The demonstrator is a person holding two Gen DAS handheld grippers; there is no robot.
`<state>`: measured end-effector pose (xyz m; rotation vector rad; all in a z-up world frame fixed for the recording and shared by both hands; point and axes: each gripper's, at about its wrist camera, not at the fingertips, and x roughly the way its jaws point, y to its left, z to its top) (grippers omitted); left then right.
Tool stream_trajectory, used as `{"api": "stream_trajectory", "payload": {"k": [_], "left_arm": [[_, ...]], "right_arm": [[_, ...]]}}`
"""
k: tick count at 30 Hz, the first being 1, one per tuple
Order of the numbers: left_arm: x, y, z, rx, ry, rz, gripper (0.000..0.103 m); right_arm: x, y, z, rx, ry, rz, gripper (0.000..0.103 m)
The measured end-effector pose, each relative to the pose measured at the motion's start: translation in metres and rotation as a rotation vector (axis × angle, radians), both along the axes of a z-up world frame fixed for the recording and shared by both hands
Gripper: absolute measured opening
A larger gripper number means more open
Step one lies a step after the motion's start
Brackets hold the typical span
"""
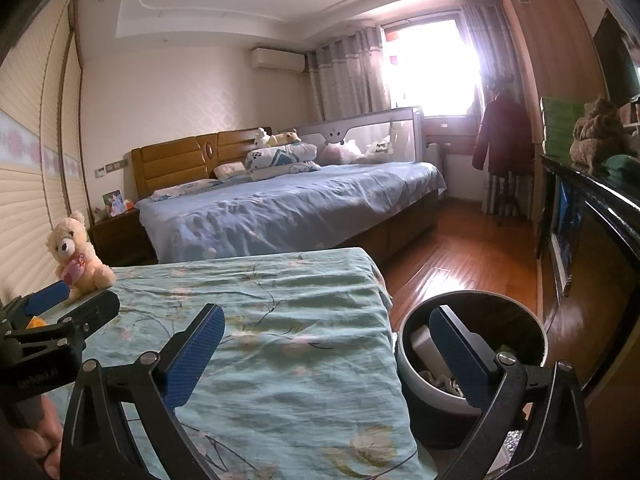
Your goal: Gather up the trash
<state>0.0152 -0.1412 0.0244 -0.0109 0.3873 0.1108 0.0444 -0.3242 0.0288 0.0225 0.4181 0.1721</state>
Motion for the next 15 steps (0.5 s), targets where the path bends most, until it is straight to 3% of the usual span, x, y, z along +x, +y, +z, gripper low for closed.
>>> {"api": "stream_trajectory", "payload": {"k": [15], "left_arm": [[-0.0025, -0.0005, 0.0009, -0.006, -0.007, -0.002, 0.102]], "right_arm": [[-0.0011, 0.0020, -0.0011, 0.003, 0.001, 0.006, 0.103]]}}
